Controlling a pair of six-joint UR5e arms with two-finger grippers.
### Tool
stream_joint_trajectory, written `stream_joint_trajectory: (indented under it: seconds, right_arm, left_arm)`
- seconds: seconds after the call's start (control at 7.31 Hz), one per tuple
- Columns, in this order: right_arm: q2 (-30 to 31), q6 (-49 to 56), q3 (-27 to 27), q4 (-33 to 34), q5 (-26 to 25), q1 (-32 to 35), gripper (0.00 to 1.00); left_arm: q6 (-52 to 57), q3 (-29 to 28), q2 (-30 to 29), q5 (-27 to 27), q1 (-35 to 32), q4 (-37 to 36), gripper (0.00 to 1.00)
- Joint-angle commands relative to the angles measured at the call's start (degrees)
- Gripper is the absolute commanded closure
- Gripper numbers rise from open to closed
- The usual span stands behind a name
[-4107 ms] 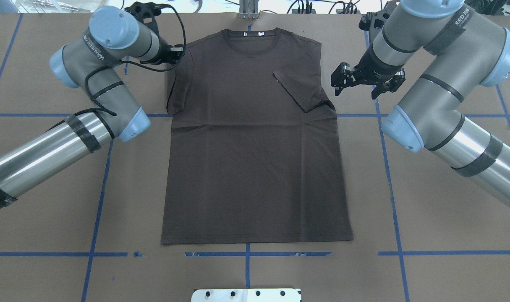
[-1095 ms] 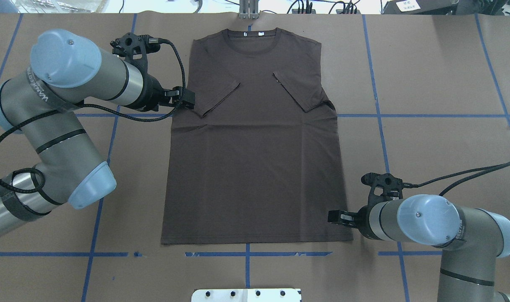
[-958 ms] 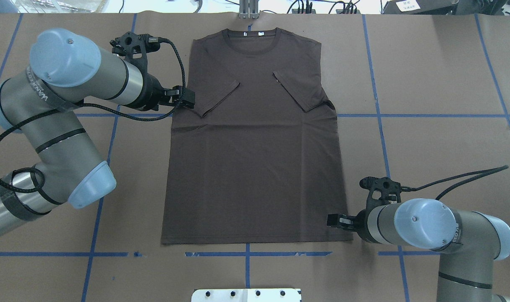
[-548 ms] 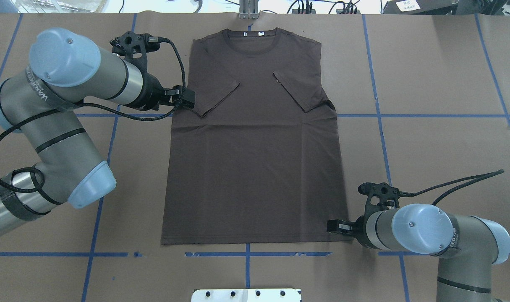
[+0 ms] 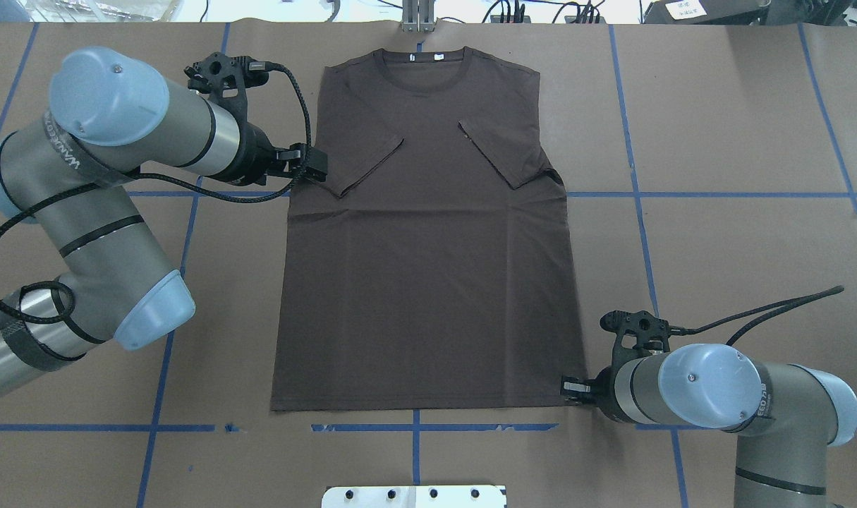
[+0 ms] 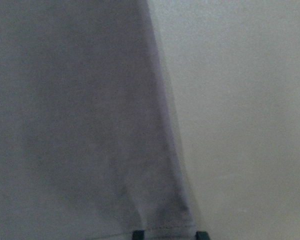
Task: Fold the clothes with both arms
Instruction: 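Move both grippers down to the shirt hem corners nearest the robot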
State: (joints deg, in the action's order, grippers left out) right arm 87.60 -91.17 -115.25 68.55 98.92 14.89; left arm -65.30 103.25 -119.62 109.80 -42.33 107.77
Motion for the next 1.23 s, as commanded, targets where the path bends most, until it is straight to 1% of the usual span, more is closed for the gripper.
stream_joint_trajectory:
  seconds: [0.0,0.14,0.27,0.55,0.68,0.82,0.96,1.1]
  right_arm:
    - [-0.14,0.03,-0.24,0.00,0.40,0.05,0.92]
    - [-0.14,0.03,-0.41,0.00,0.40,0.05,0.98]
    - [-0.06,-0.06,-1.29,0.00,0.40,0.13,1.00]
    - [-0.23,-1.37,-3.04,0.00,-0.22,0.40,1.00]
    - [-0.41,-1.47,-3.66,-0.17,0.13,1.10,1.00]
    - [-0.41,-1.47,-4.71,-0.26,0.39,1.80,1.00]
    - [-0.49,-1.47,-5.59,-0.52,0.40,2.33,1.00]
    - [-0.58,-1.47,-6.12,-0.70,0.57,2.85,1.00]
  left_arm:
    - [0.44,-0.50,0.00,-0.03,-0.21,0.24,0.00]
    - [0.53,-0.59,0.00,-0.03,-0.21,0.24,0.00]
    - [0.53,-0.59,0.00,-0.03,-0.21,0.24,0.00]
    - [0.18,-0.07,1.05,0.67,-0.12,-0.28,0.00]
    - [-3.39,1.59,3.14,2.33,0.58,-0.37,0.00]
    - [-10.39,5.18,6.56,5.04,2.59,-0.63,0.00]
    - [-16.37,10.69,12.42,4.11,6.96,-1.50,0.00]
    - [-28.79,12.92,14.39,-2.69,13.18,-1.69,0.00]
